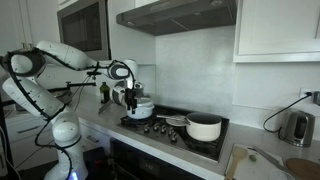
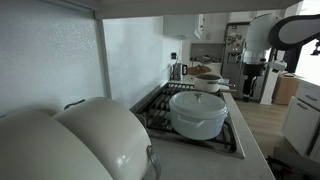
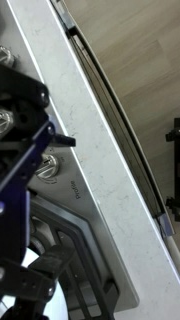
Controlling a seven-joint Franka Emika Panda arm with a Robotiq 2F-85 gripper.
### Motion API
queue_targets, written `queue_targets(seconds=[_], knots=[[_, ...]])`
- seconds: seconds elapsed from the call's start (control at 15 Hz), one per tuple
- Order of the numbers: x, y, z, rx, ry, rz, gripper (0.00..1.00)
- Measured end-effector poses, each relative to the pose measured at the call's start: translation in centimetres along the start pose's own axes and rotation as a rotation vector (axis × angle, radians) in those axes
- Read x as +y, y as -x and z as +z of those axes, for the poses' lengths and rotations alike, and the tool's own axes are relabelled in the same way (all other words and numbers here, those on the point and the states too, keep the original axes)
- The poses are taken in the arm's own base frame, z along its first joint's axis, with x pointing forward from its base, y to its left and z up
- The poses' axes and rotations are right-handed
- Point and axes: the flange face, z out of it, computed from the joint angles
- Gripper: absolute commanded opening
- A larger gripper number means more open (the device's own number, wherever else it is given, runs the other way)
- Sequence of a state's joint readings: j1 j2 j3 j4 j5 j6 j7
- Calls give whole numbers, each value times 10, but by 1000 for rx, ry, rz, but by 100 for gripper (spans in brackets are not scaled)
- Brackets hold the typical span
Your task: Pick the lid on the stove and put it on the uncovered pot
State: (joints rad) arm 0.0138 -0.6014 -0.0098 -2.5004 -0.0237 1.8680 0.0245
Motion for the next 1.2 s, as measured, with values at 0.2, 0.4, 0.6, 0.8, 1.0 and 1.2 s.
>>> queue_targets(seconds=[0.2,0.4,0.6,0.8,1.0,1.2], knots=[[1,-1,0,1,6,-2,100],[8,-8,-14,27,34,-16,100],[22,-20,-40,71,34,-81,100],[40,-33,-55,94,21,-206,100],[49,-51,-57,80,2,-372,100],[45,-74,-55,56,2,-542,100]])
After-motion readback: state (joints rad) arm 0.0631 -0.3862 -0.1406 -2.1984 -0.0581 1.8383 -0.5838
